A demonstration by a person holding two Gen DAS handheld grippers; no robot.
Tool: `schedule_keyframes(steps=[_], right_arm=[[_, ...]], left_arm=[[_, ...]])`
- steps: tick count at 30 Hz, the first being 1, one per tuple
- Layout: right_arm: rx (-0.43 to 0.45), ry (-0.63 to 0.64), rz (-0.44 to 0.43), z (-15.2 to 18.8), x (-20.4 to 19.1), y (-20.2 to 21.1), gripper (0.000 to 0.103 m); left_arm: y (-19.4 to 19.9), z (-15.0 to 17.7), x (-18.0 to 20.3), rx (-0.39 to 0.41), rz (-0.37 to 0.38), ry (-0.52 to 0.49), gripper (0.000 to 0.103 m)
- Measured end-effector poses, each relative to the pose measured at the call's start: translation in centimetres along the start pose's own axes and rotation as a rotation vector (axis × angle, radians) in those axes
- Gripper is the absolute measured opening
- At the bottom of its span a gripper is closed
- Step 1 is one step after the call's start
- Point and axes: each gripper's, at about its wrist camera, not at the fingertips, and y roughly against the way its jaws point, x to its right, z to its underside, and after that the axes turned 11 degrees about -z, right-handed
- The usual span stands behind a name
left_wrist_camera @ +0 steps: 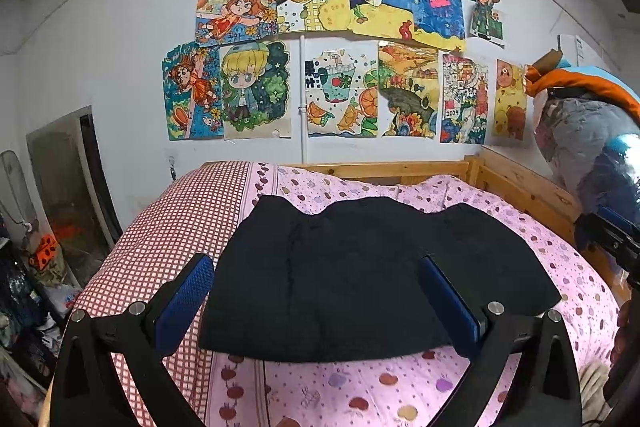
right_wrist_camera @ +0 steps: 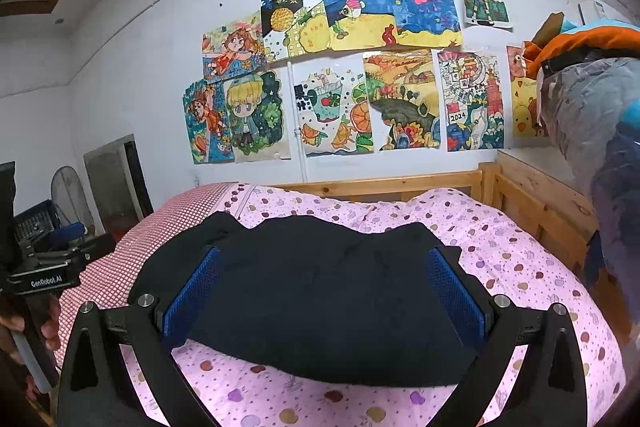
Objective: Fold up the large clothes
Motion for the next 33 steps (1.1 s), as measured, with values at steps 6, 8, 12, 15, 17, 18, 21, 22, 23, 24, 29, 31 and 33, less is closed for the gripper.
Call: schedule_keyframes(steps=[6,8,12,15,17,18,21,22,23,24,29,31,33], right_arm=[[-0.039,-0.008,0.016,0.5,-0.9,1.3,0.101],[-0.064,-0.013,0.015,0.8,-1.2,1.8,0.101],[-0.095,-0.004,0.023,1.6,-1.9,2.7,0.101],[-0.109,0.017,0.043,2.3,-2.5,3.5,0.101],[-0.118,0.023,0.053,2.8,-2.8,3.9,0.101],[-0.123,0.023,0.056,3.1,-2.8,4.1,0.101],[-0.126,0.016,0.060,4.0,-3.0,4.8,0.101],[-0.127,0.015,0.063,4.2,-3.0,4.9,0.101],[-0.129,0.013,0.070,4.5,-3.1,5.1,0.101],[-0.128,0.011,0.074,4.7,-3.2,5.3,0.101],[-0.132,0.010,0.077,5.5,-3.9,6.4,0.101],[-0.146,0.004,0.079,5.8,-4.2,6.7,0.101],[-0.155,0.000,0.083,6.1,-4.4,7.0,0.101]], left_arm=[[1.8,0.9,0.0,-0.029,-0.007,0.004,0.103],[2.4,1.4,-0.1,-0.048,-0.005,0.011,0.103],[3.4,2.4,-0.5,-0.070,-0.030,0.025,0.103],[4.5,3.4,-0.9,-0.064,-0.037,0.035,0.103],[5.1,4.1,-1.0,-0.060,-0.043,0.032,0.103],[5.4,4.5,-1.0,-0.059,-0.047,0.032,0.103],[6.3,5.4,-1.2,-0.066,-0.047,0.034,0.103],[6.5,5.6,-1.3,-0.069,-0.044,0.036,0.103],[6.8,5.9,-1.3,-0.072,-0.042,0.040,0.103],[7.1,6.0,-1.4,-0.073,-0.042,0.041,0.103],[8.9,7.0,-1.4,-0.057,-0.063,0.026,0.103],[9.4,7.3,-1.5,-0.057,-0.069,0.022,0.103],[9.9,7.6,-1.5,-0.062,-0.071,0.024,0.103]])
